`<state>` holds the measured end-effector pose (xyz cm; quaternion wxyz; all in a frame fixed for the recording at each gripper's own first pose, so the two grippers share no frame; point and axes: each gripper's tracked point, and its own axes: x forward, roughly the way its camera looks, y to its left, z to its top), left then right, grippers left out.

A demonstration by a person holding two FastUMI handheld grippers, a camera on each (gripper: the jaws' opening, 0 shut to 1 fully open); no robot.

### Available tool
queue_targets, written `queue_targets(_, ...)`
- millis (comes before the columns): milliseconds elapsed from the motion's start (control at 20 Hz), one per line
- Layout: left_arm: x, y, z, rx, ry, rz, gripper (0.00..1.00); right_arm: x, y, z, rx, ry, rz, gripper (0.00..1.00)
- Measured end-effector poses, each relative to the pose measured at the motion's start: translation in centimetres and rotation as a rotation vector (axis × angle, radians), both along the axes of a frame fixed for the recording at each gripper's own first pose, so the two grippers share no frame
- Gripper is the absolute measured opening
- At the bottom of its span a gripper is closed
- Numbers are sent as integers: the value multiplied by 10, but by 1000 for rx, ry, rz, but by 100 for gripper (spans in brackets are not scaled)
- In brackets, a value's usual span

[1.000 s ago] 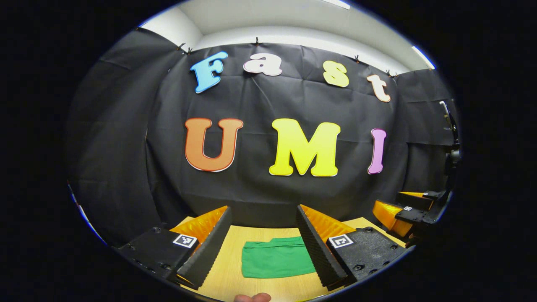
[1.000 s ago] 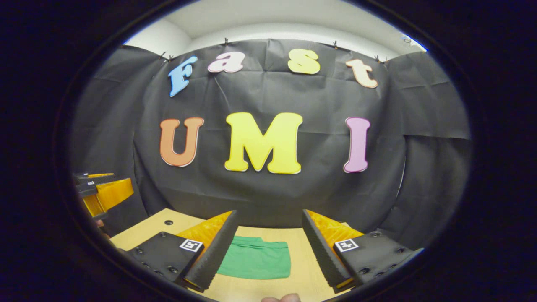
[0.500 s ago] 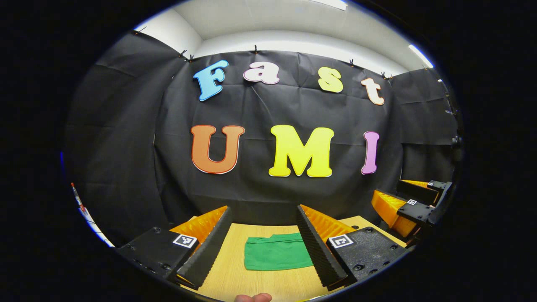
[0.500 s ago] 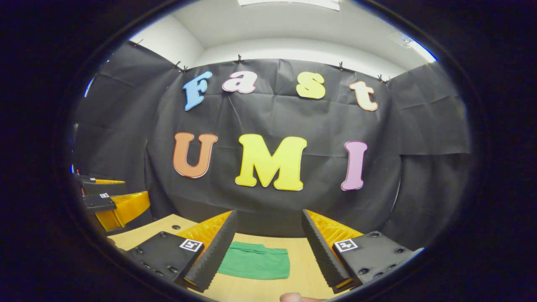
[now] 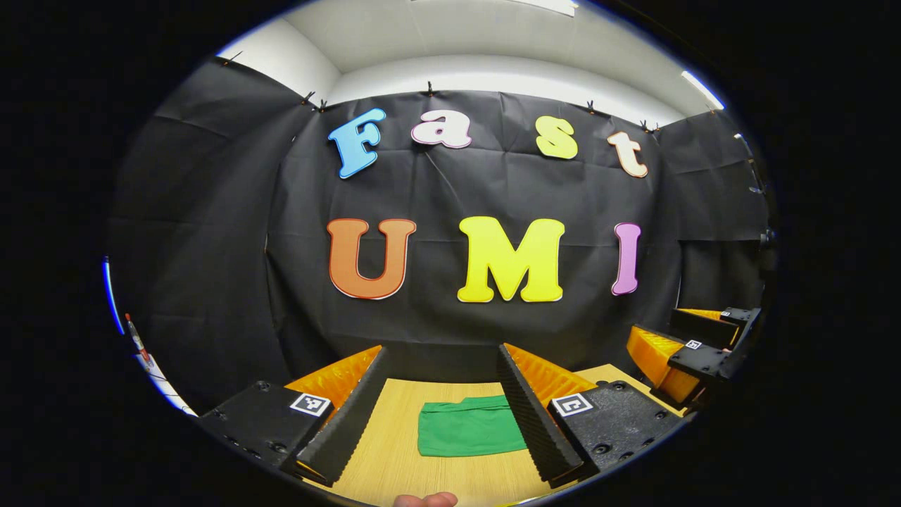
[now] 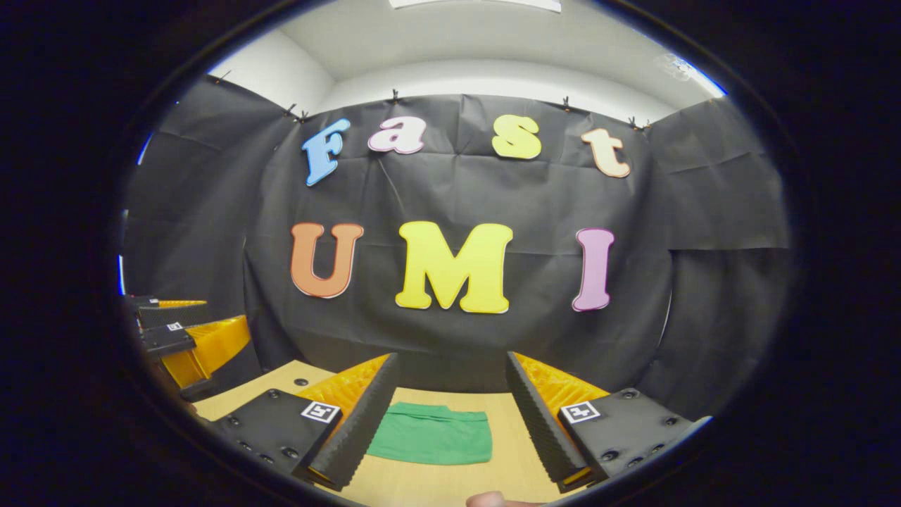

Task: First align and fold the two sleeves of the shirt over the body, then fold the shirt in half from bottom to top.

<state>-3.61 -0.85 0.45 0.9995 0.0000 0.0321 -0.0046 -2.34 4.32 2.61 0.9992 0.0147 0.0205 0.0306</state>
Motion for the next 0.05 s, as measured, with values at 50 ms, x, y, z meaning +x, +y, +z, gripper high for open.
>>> queue_targets(50,-1,0,2,1,-2,2,98,1,0,1,1,-5,-2,97)
